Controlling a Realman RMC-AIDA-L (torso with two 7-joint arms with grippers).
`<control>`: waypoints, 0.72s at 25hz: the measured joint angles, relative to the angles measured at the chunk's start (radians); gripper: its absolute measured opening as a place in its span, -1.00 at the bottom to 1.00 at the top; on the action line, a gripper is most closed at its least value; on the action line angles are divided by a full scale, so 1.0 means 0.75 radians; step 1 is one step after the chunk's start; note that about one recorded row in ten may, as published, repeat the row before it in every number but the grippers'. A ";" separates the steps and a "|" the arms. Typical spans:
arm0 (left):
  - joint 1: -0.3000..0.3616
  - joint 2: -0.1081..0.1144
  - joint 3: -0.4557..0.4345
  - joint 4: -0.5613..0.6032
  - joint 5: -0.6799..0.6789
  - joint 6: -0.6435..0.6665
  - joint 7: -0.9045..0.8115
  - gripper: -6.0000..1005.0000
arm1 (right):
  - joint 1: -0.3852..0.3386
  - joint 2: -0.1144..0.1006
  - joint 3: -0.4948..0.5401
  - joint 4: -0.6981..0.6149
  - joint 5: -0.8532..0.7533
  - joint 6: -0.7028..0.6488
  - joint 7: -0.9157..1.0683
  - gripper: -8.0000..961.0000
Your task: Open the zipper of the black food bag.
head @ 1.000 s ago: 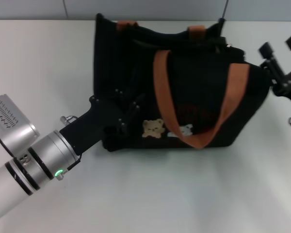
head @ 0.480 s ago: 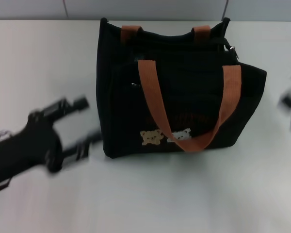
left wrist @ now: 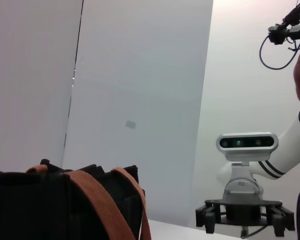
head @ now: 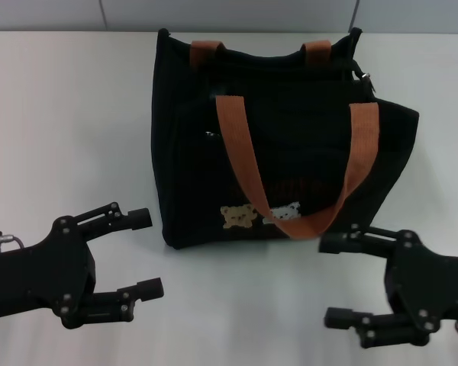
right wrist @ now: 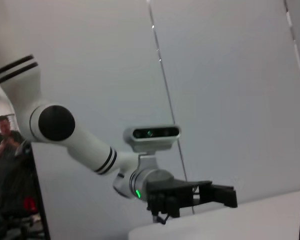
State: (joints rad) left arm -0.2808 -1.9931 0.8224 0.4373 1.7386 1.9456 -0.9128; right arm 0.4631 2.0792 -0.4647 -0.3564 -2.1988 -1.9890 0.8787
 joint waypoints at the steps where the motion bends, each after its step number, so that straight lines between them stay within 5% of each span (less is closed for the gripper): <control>1: 0.000 0.000 0.000 0.000 0.000 0.000 -0.001 0.71 | 0.000 0.000 0.000 0.000 0.000 0.000 0.000 0.56; 18: -0.008 -0.004 -0.001 0.004 -0.001 -0.008 -0.008 0.70 | 0.015 0.005 0.007 0.014 0.015 0.008 -0.037 0.73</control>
State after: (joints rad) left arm -0.2865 -1.9963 0.8219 0.4400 1.7381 1.9400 -0.9185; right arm 0.4741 2.0830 -0.4598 -0.3457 -2.1878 -1.9833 0.8508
